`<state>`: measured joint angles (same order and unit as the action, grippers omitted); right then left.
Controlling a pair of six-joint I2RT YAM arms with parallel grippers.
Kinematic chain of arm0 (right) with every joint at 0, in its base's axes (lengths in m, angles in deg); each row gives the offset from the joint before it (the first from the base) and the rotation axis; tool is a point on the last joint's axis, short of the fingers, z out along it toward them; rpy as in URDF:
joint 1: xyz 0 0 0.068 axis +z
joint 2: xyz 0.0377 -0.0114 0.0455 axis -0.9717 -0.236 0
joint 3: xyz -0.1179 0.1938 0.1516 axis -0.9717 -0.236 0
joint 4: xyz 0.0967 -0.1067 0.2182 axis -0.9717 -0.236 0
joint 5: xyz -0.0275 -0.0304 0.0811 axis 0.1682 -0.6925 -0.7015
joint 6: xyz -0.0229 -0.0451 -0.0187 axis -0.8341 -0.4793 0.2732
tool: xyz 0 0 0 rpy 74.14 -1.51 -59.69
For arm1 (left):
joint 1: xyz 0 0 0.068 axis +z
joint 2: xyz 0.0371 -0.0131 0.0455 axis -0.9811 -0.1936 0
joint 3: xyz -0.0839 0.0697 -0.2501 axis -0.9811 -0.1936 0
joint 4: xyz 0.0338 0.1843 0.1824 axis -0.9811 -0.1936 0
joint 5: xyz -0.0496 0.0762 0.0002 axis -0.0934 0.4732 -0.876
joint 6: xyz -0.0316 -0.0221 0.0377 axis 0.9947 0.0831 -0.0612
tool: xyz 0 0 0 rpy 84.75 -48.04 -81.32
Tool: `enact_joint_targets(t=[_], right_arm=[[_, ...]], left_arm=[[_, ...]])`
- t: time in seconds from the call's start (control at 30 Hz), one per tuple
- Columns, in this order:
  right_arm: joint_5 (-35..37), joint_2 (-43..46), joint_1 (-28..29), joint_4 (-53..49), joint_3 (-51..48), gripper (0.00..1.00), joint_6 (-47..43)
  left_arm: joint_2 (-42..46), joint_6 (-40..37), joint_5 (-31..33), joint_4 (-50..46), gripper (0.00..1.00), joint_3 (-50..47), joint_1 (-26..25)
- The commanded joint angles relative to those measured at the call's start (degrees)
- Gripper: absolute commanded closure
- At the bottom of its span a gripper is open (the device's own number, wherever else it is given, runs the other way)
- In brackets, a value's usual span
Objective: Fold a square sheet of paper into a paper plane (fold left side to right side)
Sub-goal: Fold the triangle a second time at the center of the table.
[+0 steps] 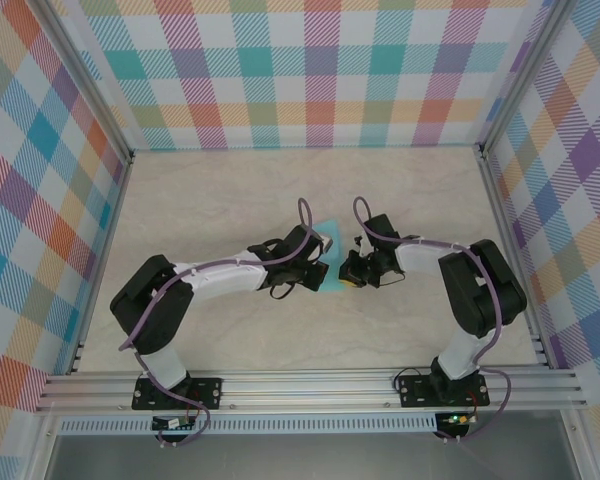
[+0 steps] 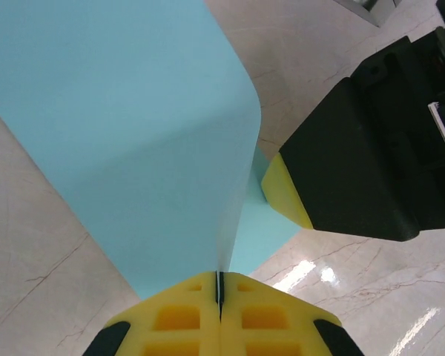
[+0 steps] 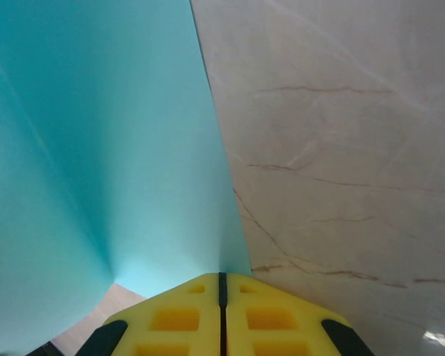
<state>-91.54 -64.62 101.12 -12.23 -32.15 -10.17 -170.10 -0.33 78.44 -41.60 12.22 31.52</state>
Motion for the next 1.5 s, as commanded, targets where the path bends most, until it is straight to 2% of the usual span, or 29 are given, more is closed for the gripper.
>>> enact_joint_targets(t=[0.0, 0.37, 1.47], right_arm=[[1.6, -1.5, 0.6, -3.4, 1.4, 0.92, -1.7], [3.9, -3.9, 2.2, -7.3, 2.9, 0.92, -3.1], [4.9, -4.4, 3.0, -8.9, 3.7, 0.92, -3.9]], left_arm=[[0.5, 0.1, -1.0, -1.6, 1.00, -0.3, 1.5], [-2.7, -1.5, -2.8, -2.0, 1.00, 0.7, 4.6], [-7.0, -2.0, -0.7, -0.2, 1.00, 3.1, 6.5]])
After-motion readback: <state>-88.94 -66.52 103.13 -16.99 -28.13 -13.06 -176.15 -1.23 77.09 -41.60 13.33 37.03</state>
